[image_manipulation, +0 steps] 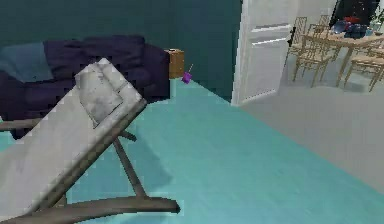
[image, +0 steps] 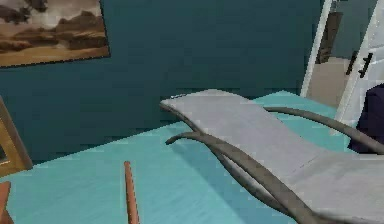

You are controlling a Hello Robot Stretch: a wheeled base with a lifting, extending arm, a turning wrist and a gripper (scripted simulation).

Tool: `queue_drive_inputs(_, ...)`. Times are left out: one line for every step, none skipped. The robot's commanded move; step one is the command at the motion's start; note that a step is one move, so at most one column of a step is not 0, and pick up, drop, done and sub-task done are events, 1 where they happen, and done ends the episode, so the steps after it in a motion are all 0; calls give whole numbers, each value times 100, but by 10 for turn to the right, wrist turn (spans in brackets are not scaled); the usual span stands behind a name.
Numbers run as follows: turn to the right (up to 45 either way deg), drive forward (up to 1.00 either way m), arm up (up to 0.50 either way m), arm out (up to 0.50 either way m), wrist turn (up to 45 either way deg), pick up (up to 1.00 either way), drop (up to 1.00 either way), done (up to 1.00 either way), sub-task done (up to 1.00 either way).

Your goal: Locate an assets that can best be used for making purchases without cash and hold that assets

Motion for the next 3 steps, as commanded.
queue_drive_inputs(300, 0, 0, 0, 0, 0, 0, 0, 0)
queue_drive_inputs(0, 30, 0, 0, 0, 0, 0, 0, 0)
queue_drive_inputs(-450, 0, 0, 0, 0, 0, 0, 0, 0)
